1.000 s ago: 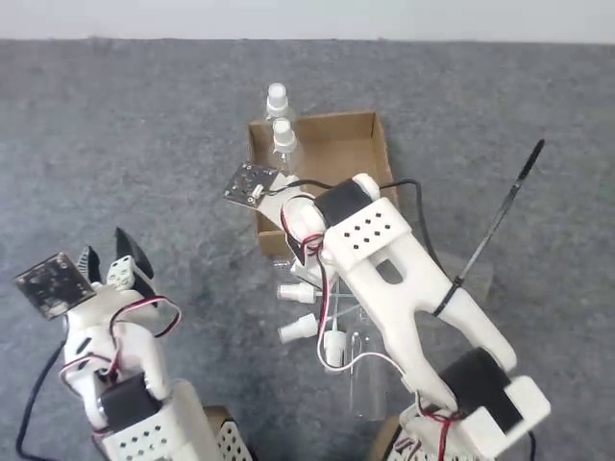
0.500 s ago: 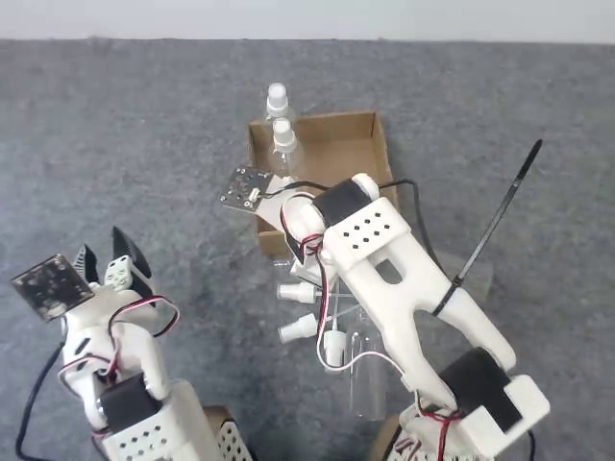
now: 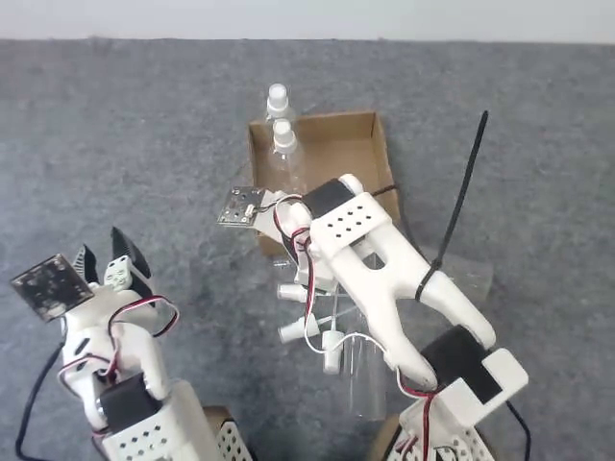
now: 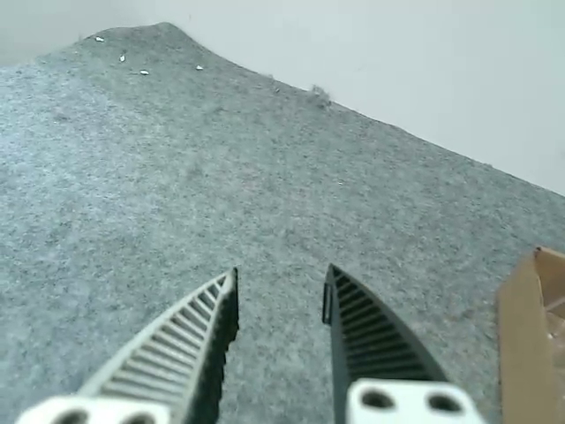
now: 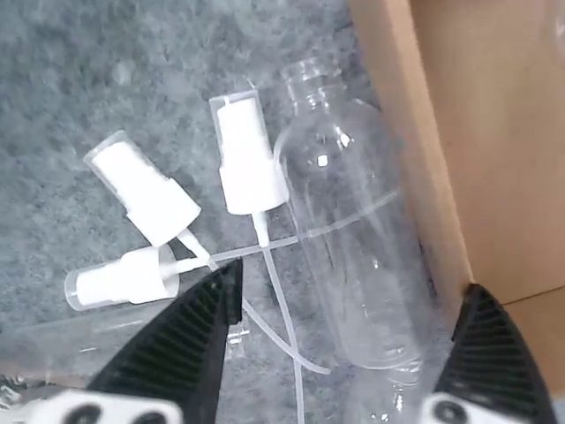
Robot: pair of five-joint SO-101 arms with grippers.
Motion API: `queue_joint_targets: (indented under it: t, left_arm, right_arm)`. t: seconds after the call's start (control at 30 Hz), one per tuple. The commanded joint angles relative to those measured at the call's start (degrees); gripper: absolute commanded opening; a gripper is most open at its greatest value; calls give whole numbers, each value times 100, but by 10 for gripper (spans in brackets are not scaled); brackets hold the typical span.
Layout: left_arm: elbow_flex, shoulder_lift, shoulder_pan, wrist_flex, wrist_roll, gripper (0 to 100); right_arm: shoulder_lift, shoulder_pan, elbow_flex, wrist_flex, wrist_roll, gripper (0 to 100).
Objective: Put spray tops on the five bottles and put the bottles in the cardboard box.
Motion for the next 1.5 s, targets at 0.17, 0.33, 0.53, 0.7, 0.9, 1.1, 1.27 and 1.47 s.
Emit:
queue_joint_targets:
  t: [0.17,0.33,0.53,0.7,0.9,1.1,1.27,1.47]
  left_arm:
    - [-57,-88,-35,-158,-79,152]
    - [-57,-88,-35,-158,-79,152]
    - [-57,-88,-35,-158,-79,152]
    - [-57,-88,-35,-167,-79,152]
    - [-57,-88,-35,-158,-79,152]
    - [-57,-88,-35,-158,-79,152]
    - [-57,-88,-35,-158,-79,152]
    - [-48,-88,-35,-158,-79,152]
  right_arm:
    - [57,127,-97,-136,158,317]
    - [-541,127,-53,-127,149,317]
    - [-1015,-57,273,-4,149,317]
    - [-1341,-286,677,-13,193,317]
    - [-1367,-303,1064,-207,800,317]
    - [-1358,-277,1371,-752,888,317]
    - [-927,-259,1451,-1200,888,317]
    - [-40,22,888,-1411,870,230]
